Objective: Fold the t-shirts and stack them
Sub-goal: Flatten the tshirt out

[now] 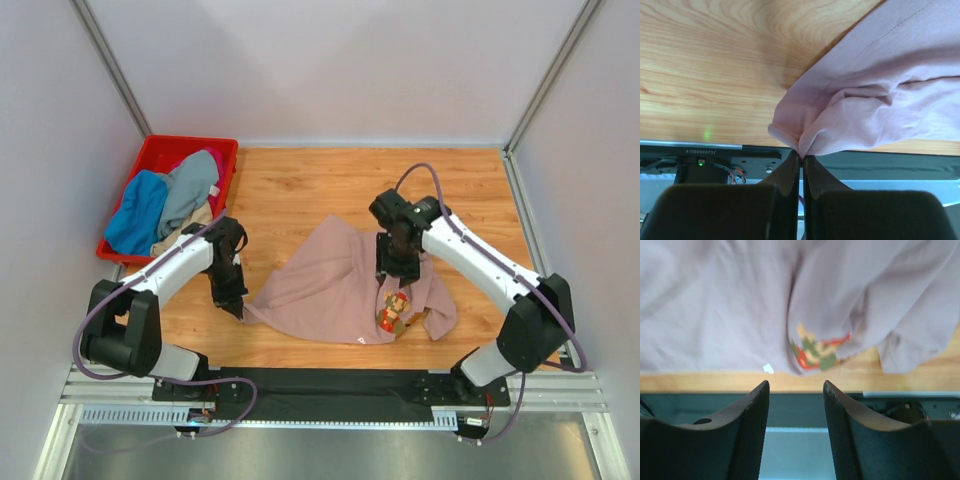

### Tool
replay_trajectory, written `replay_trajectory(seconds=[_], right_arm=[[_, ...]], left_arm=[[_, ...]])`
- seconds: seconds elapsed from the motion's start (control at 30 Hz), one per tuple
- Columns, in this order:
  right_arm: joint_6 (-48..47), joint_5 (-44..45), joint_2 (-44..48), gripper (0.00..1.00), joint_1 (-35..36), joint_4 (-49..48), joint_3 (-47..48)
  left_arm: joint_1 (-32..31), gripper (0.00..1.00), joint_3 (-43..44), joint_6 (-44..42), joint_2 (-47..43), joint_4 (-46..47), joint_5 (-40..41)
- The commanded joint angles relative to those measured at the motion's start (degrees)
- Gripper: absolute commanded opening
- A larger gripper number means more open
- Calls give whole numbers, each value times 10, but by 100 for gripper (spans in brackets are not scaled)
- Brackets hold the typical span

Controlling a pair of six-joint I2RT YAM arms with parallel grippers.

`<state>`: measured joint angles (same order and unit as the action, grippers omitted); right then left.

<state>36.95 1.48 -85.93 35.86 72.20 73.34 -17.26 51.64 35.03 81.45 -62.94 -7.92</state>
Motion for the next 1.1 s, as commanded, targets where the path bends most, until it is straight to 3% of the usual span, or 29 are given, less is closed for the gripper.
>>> replay_trajectory(seconds=[0.0, 0.17, 0.27, 0.4, 0.53, 0.7, 0.93, 1.07], right_arm=[[16, 67, -53, 49, -36, -39, 86], [7, 77, -219, 49, -58, -47, 230], [-35, 69, -283, 48, -59, -106, 277], [-62, 43, -353, 46, -84, -97, 354], [-88, 87, -364, 46, -99, -81, 370], [-97, 35, -332, 46, -172, -112, 319], [-179, -64, -350, 46, -222, -147, 305], [-223, -67, -363, 47, -235, -175, 300]], left_arm=[[-1, 0, -11, -16, -1, 23, 5], [-1, 0, -9, -16, -7, 33, -3], [-1, 0, -9, -17, -5, 37, -9], [-1, 0, -9, -22, -2, 36, -7], [-1, 0, -10, -22, -4, 37, -8], [-1, 0, -13, -22, -9, 34, -7], [-1, 0, -5, -25, -9, 31, -7], [-1, 0, -2, -24, -8, 31, -10]])
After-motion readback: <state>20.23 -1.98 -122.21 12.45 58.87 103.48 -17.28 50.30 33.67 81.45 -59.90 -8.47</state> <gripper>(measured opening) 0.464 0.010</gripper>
